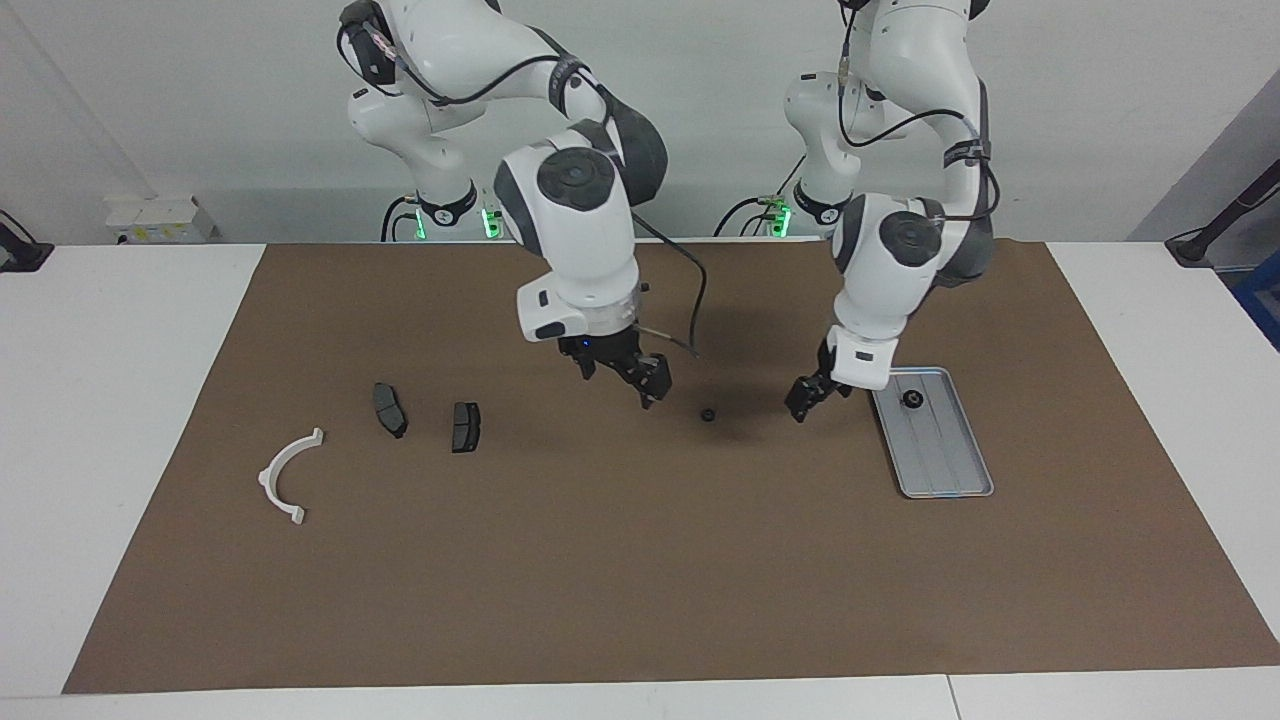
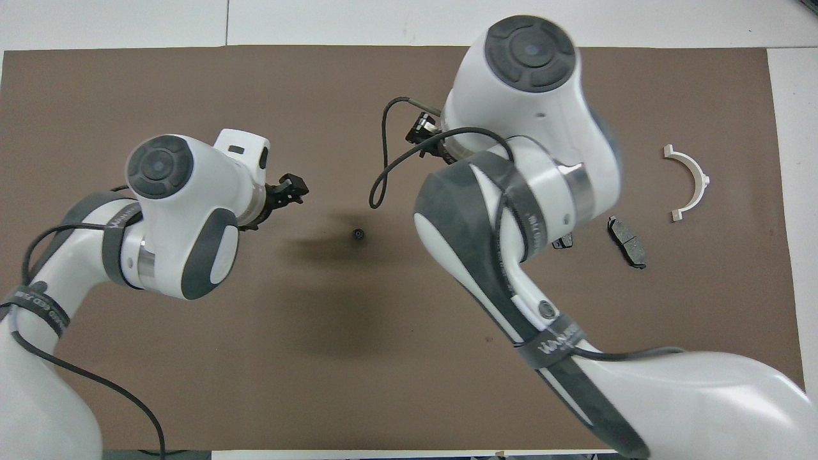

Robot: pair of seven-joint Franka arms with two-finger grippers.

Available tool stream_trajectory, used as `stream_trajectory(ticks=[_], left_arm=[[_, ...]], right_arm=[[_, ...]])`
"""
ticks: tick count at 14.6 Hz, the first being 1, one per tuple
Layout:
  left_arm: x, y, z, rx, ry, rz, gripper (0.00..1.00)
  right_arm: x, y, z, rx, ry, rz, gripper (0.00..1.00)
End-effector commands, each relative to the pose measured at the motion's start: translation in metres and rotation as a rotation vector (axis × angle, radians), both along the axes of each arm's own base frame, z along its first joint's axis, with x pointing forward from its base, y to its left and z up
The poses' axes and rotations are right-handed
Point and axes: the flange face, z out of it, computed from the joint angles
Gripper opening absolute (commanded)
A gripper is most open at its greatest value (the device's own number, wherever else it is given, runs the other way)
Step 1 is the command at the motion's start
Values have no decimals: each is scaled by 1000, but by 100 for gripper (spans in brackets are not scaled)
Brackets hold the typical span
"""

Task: Pick bearing gear from pile to tray
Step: 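Grasp the bearing with the left gripper while the right gripper retracts, then place the second bearing with the left gripper into the silver tray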

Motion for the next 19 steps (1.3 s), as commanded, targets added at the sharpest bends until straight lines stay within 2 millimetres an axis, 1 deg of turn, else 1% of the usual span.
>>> stream_trajectory(ticks=[1,2,3,4,5,6,7,9,10,11,12,13,14,15,16,17,19], left_arm=[[-17,-74,-35,31,26,-8,97],[-21,-97,-50,52,30,-7,94],[-15,-107,-54,62,18,0,93],[-19,-114,-60,66,23,-7,90],[-30,-123,-66,76,35,-28,89],[-36,-121,-74,85,47,-31,85],[-36,-120,-75,80,41,-29,77],[-31,-119,-73,70,26,-23,75],[-33,-119,-75,73,31,-25,70],[-34,-120,-75,72,30,-28,63],[-30,-117,-73,68,24,-20,58],[-28,-116,-74,61,14,-17,58],[-27,-114,-74,60,13,-14,58],[-27,-114,-74,60,13,-14,58],[-28,-114,-75,60,13,-14,58],[-27,-114,-75,60,13,-12,58],[-26,-113,-76,58,9,-11,58]], right_arm=[[3,-85,30,-6,14,308,100],[5,-120,38,-9,16,396,100],[7,-148,46,-12,11,465,100],[6,-168,50,-17,17,503,100],[5,-183,54,-36,20,516,100],[4,-193,55,-54,24,526,100],[2,-201,60,-63,26,531,100],[1,-219,64,-62,28,540,100],[-2,-228,70,-62,21,561,100],[-5,-237,73,-61,19,590,100],[-10,-246,80,-60,19,614,100],[-19,-250,88,-61,19,623,100],[-34,-256,97,-64,15,614,100],[-54,-265,104,-68,10,599,100],[-75,-268,114,-74,-2,594,100],[-92,-269,118,-77,-3,592,100],[-114,-273,128,-82,-13,584,100]])
